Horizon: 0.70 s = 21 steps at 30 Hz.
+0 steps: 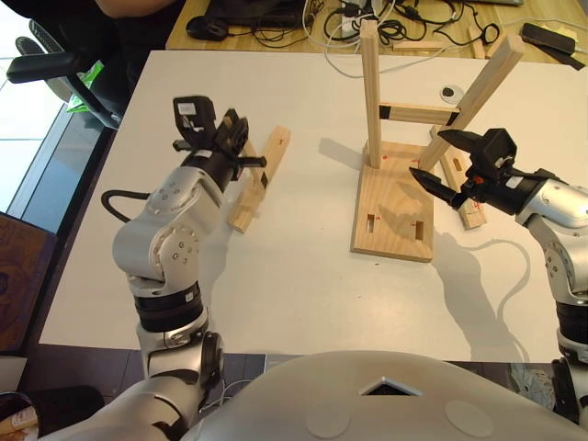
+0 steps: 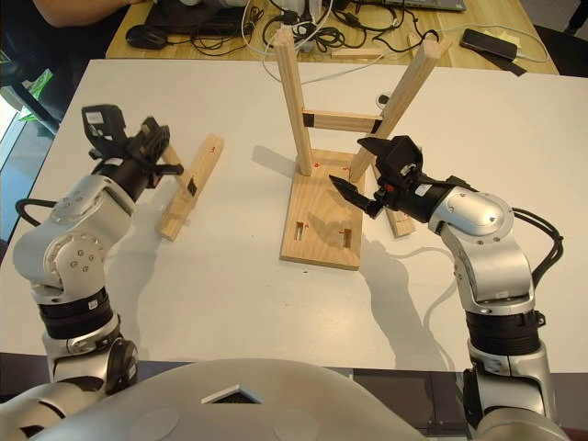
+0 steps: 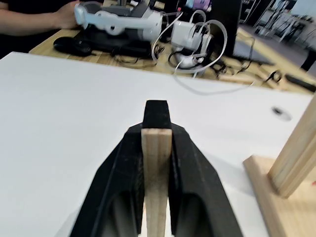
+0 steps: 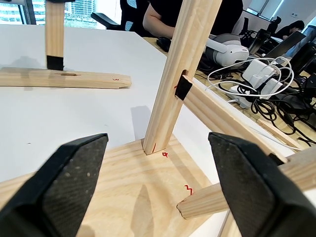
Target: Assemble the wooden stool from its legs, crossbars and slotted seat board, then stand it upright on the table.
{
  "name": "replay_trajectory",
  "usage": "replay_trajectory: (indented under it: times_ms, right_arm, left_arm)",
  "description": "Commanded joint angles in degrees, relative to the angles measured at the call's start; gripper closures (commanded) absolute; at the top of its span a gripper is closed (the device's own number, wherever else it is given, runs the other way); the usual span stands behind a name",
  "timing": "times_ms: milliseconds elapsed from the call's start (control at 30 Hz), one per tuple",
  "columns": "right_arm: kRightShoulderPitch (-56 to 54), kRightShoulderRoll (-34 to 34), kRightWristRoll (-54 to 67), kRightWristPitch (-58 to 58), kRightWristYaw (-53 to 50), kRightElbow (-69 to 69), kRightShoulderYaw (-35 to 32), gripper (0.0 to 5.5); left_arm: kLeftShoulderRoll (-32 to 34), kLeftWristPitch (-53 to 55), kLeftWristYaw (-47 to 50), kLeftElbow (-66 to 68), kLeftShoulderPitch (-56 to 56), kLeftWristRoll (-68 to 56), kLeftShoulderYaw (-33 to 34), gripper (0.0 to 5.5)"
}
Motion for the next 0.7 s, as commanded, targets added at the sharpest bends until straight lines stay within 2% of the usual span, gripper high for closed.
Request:
replay_trajectory:
  times_ms: [33, 200, 333, 700]
  right_arm:
    - [-1.1, 0.6, -0.5, -0.4, -0.5, 0.0, 0.4, 1.74]
    - [-1.5, 1.0, -0.6, 0.0, -0.6, -0.7, 0.9, 1.74]
    - [-1.3, 0.8, -0.3, 0.7, -0.9, -1.5, 0.6, 1.74]
    - [-2.5, 1.4, -0.3, 1.4, -1.5, -1.6, 1.0, 1.74]
  left_arm:
    - [0.1, -8.4, -5.1, 6.4, -3.5, 1.4, 1.7, 5.09]
    - [4.4, -24.0, -18.1, 17.4, -2.7, 7.2, -0.6, 5.09]
    - [7.0, -31.7, -26.0, 22.8, 1.0, 10.6, -2.0, 5.09]
    - [7.4, -33.9, -29.3, 23.9, 3.9, 14.0, -2.8, 5.09]
